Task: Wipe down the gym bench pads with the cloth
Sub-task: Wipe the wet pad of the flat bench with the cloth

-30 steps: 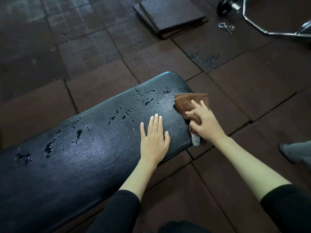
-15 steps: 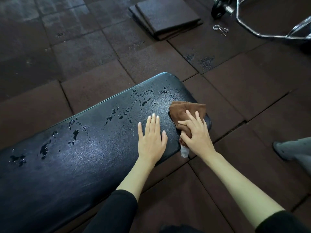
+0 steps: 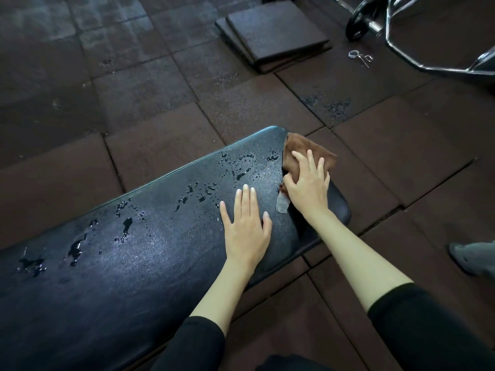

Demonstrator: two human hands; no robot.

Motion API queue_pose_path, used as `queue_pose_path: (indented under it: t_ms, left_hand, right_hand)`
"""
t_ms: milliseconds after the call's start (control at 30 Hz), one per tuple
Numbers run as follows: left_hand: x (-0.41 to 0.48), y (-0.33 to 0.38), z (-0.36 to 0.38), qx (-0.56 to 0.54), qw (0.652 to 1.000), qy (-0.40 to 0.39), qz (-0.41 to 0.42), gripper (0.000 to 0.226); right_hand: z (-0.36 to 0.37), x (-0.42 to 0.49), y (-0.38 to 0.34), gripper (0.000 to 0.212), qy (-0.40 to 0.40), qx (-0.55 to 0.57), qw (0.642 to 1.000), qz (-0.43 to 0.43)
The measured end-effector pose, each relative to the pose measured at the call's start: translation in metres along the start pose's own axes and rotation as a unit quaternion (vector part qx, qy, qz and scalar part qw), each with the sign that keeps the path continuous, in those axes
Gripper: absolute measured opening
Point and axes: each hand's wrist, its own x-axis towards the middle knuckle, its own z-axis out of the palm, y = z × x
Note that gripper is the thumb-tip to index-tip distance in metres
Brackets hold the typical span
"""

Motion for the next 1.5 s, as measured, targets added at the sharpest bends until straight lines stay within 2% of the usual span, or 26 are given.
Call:
queue_pose_path:
  t_ms: [233, 433, 500, 600, 767, 933, 1033, 1233, 1333, 1500]
  left_hand:
    - [0.0, 0.001, 0.002, -0.001, 1.0, 0.0, -0.002, 0.061]
    - [-0.001, 0.0, 0.001, -0.008, 1.0, 0.001, -0.018, 0.063]
    - [-0.002, -0.001, 0.0, -0.011, 1.0, 0.004, -0.025, 0.063]
    - [-0.002, -0.001, -0.001, -0.016, 1.0, 0.003, -0.027, 0.063]
    - [-0.003, 0.0, 0.0, -0.007, 1.0, 0.001, -0.026, 0.062]
    - [-0.003, 0.001, -0.001, -0.014, 1.0, 0.004, -0.028, 0.062]
    - [-0.003, 0.001, -0.002, -0.011, 0.999, 0.003, -0.032, 0.063]
    - [-0.005, -0.001, -0.001, -0.003, 0.999, 0.001, -0.039, 0.065]
    - [-0.005, -0.002, -0.001, 0.005, 0.999, 0.003, -0.037, 0.066]
    - [-0.004, -0.001, -0.002, -0.009, 0.999, 0.012, -0.041, 0.065]
  right_hand:
    - [0.012, 0.041, -0.03, 0.056, -0.025, -0.005, 0.999, -0.046]
    - [-0.007, 0.034, -0.016, 0.054, -0.067, -0.022, 0.982, -0.173]
    - [-0.015, 0.032, -0.006, 0.055, -0.052, -0.009, 0.987, -0.153]
    - [-0.021, 0.031, -0.005, 0.054, 0.002, 0.054, 0.996, -0.066]
    - [-0.014, 0.036, -0.026, 0.054, 0.001, 0.007, 0.999, -0.042]
    - [0.001, 0.04, -0.051, 0.056, -0.009, -0.031, 0.993, -0.111]
    - [0.012, 0.04, -0.056, 0.055, -0.045, -0.04, 0.986, -0.153]
    - [0.011, 0.033, -0.048, 0.055, -0.139, -0.015, 0.949, -0.282]
    - [-0.002, 0.03, -0.025, 0.057, -0.152, -0.03, 0.933, -0.325]
    - [-0.015, 0.044, -0.017, 0.066, -0.097, -0.013, 0.967, -0.236]
